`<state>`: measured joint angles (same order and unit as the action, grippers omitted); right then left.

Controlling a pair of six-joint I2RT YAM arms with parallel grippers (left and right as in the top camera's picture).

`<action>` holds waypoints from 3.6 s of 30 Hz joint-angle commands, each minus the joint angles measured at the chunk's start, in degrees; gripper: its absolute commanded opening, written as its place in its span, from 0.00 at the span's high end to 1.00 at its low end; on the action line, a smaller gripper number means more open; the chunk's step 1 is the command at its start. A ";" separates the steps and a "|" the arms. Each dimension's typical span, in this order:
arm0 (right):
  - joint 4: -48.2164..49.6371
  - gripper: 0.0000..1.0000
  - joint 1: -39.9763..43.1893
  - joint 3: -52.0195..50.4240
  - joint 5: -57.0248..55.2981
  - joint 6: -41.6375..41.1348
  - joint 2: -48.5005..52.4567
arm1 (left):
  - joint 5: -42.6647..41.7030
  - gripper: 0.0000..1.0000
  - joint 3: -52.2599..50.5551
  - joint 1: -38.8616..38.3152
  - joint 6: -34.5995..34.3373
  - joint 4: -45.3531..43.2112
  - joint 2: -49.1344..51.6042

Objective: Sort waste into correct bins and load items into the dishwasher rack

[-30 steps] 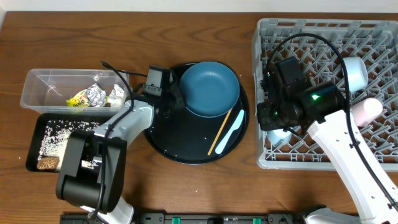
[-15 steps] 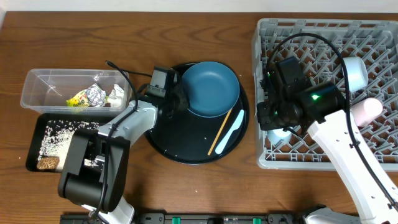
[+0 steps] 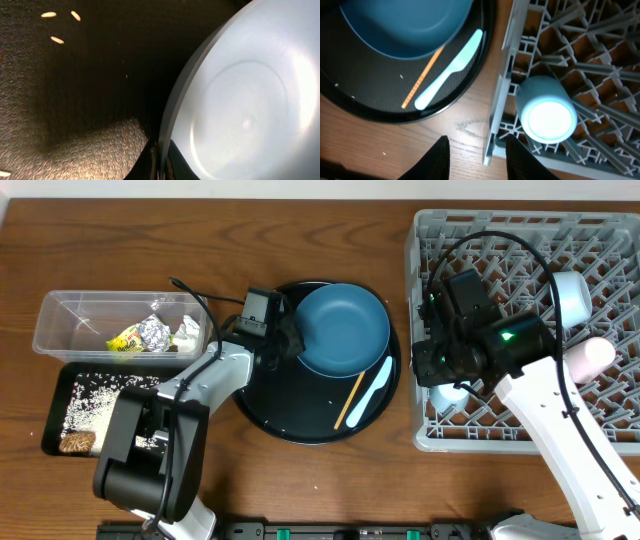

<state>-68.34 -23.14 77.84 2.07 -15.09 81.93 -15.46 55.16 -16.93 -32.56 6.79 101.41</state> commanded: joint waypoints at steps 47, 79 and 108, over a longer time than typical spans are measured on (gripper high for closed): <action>15.06 0.59 -3.10 2.58 4.46 0.61 9.16 | -1.42 0.94 0.31 -4.04 2.12 26.84 -31.02; 15.63 0.99 -3.80 4.17 2.62 0.55 7.10 | 0.07 0.77 1.55 -4.00 4.59 26.97 -31.58; -11.43 0.99 28.79 25.00 -37.62 -3.43 1.07 | 23.02 0.33 9.46 -4.00 5.99 45.13 -39.69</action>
<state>-79.90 3.77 101.06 -24.49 -16.36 83.18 3.46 65.23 -20.84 -27.14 50.94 60.05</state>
